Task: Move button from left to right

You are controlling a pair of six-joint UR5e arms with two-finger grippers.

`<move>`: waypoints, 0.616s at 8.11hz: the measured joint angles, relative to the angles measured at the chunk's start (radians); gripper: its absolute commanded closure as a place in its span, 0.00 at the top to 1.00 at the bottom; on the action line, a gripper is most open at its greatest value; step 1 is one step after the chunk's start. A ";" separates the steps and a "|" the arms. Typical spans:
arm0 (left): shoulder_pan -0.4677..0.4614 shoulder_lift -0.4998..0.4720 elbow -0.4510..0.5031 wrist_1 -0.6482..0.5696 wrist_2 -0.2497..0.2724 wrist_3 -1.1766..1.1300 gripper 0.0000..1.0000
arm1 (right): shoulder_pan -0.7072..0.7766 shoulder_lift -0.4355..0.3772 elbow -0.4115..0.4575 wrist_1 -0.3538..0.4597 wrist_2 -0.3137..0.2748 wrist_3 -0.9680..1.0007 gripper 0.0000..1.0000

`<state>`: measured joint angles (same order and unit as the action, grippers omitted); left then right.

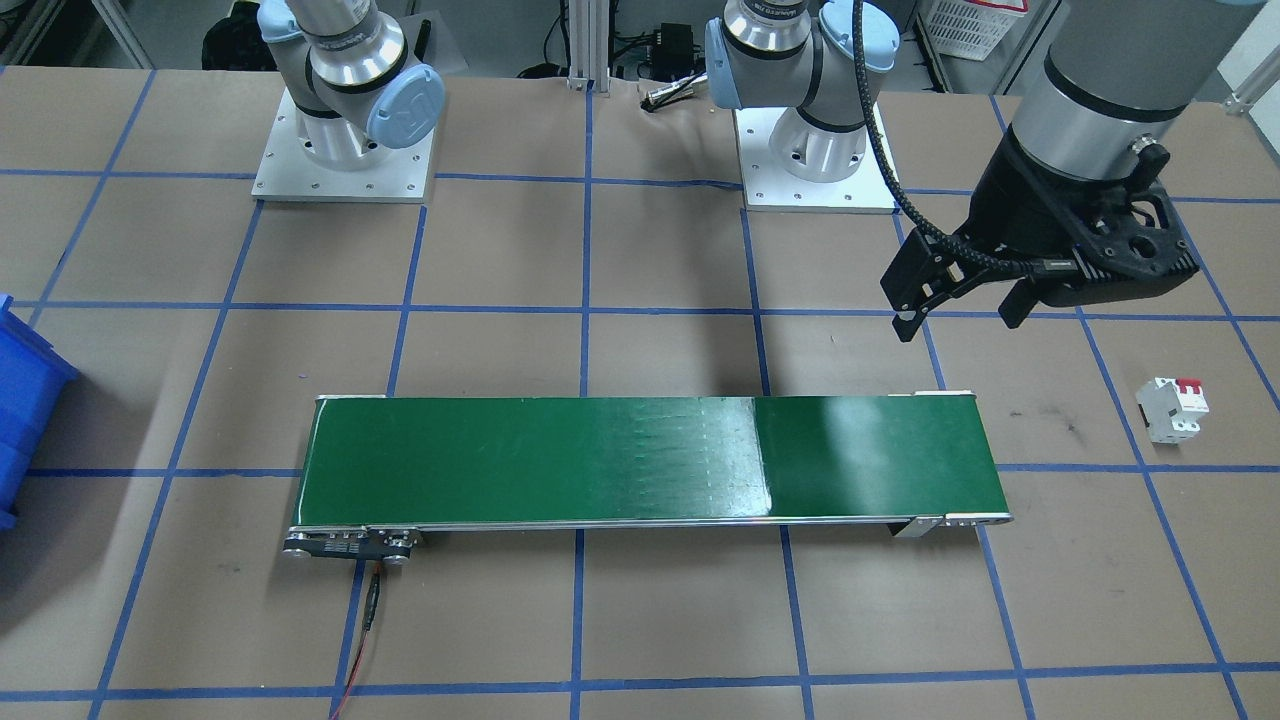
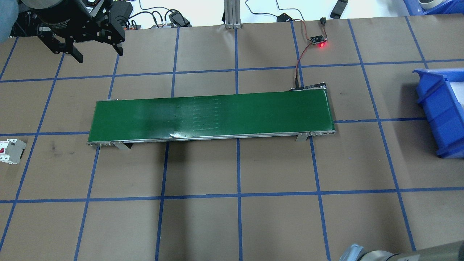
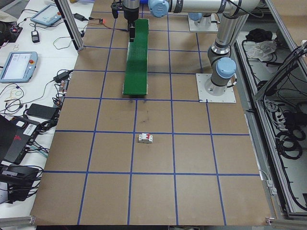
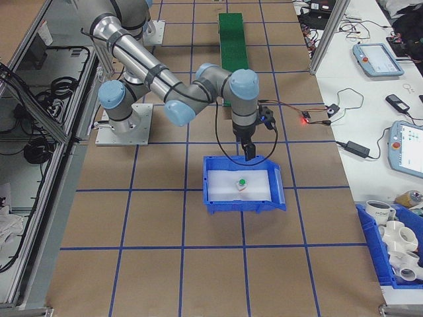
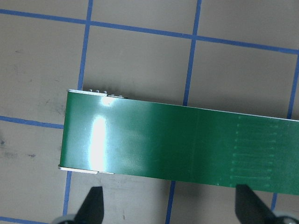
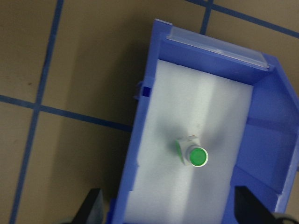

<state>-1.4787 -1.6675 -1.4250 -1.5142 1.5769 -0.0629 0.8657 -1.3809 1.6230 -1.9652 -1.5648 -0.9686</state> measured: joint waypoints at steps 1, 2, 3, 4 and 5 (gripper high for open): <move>0.000 0.000 0.000 0.000 0.000 0.000 1.00 | 0.050 -0.060 -0.002 0.081 -0.003 0.065 1.00; 0.000 0.000 0.000 0.000 0.000 0.000 1.00 | 0.103 -0.109 -0.005 0.160 -0.001 0.147 1.00; 0.000 0.000 0.000 0.000 0.001 0.000 1.00 | 0.165 -0.149 -0.010 0.228 0.000 0.249 1.00; 0.000 0.000 0.000 -0.001 0.001 0.000 1.00 | 0.244 -0.182 -0.014 0.275 0.001 0.365 1.00; 0.000 0.000 0.000 -0.001 0.001 0.000 1.00 | 0.338 -0.204 -0.017 0.300 -0.003 0.495 1.00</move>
<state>-1.4788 -1.6675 -1.4250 -1.5152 1.5783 -0.0628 1.2038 -1.5848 1.6058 -1.6655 -1.5677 -0.4739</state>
